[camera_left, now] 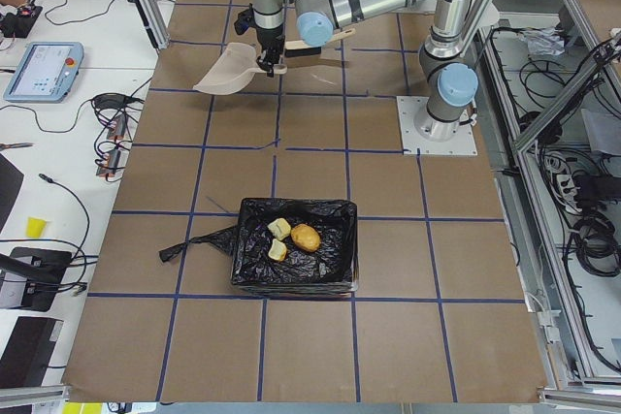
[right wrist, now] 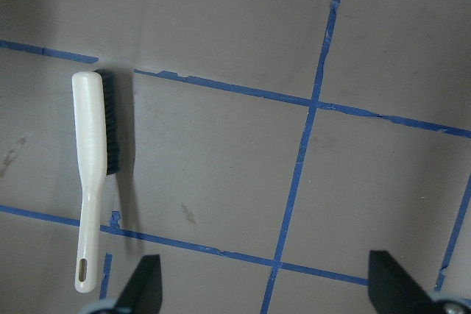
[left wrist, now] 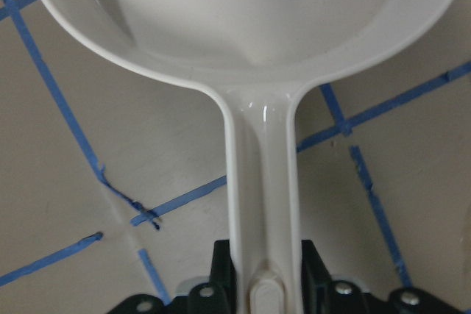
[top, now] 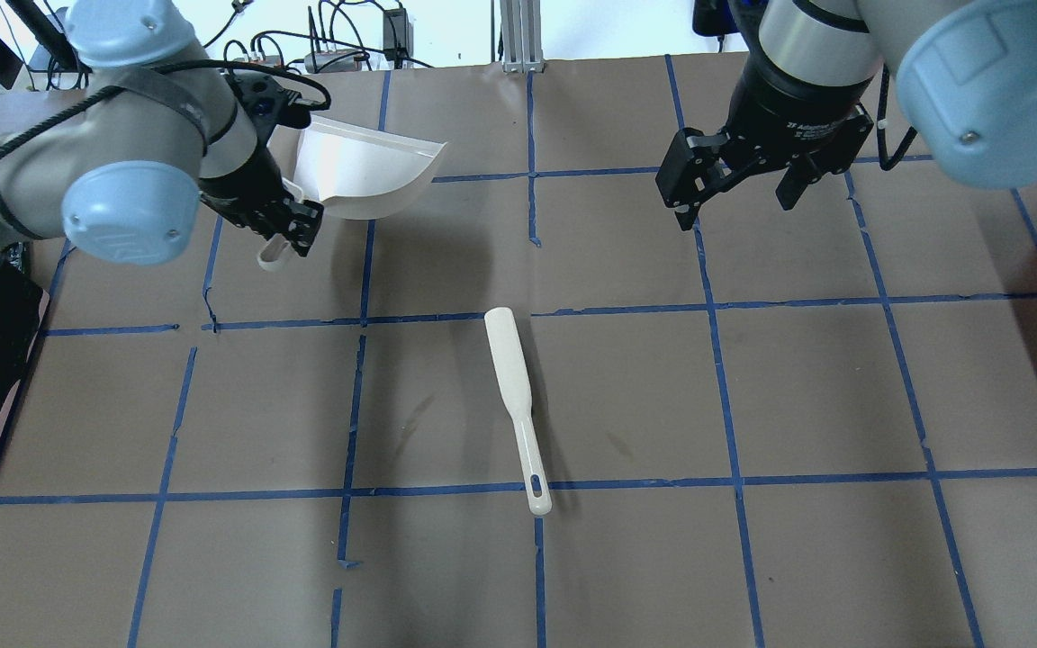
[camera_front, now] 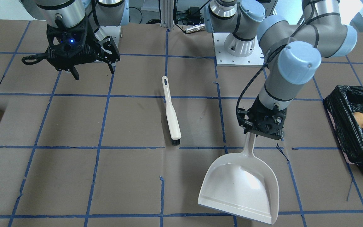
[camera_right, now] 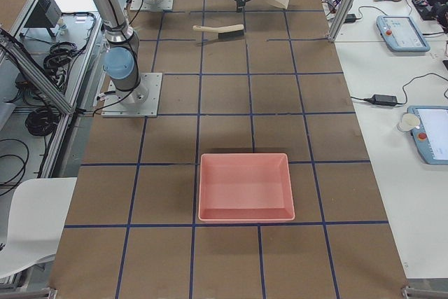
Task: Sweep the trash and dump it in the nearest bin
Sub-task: 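Carry the empty dustpan back and lower it onto the table with the left gripper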
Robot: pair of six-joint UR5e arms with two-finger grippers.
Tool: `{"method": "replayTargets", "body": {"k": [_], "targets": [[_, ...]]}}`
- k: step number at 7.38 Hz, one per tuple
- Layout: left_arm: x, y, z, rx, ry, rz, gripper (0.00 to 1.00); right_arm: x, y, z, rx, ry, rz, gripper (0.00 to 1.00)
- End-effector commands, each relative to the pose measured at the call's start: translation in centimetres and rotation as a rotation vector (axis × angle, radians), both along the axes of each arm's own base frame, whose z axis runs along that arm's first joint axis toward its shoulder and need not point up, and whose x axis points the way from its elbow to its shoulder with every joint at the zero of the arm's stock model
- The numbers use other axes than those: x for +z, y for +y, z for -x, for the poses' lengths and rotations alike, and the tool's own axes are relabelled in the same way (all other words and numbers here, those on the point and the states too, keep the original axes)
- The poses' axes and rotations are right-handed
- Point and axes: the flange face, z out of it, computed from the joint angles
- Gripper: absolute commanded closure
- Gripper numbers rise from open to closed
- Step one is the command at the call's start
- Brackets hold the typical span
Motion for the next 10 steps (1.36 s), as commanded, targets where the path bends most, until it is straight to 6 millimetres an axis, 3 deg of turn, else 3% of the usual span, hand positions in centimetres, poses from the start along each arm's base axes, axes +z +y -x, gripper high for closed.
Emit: {"method": "replayTargets", "body": {"k": [1,4,6,8,10], "targets": [[-1.7,0.3,7.6,0.143,0.068,0.013,0.99,0.0,0.0,0.0,0.001,0.000,0.000,0.00],[-5.7,1.3,15.1,0.218,0.083,0.004,0.99,0.0,0.0,0.1,-0.001,0.000,0.000,0.00],[-7.8,1.6,17.1,0.206,0.081,-0.009,0.99,-0.1,0.0,0.1,-0.001,0.001,-0.001,0.00],[-7.8,2.0,19.1,0.172,0.098,0.031,0.97,-0.1,0.0,0.1,0.001,0.001,-0.001,0.00],[-7.4,1.2,20.0,0.167,0.121,0.084,0.85,-0.1,0.0,0.1,-0.001,0.001,-0.001,0.00]]}}
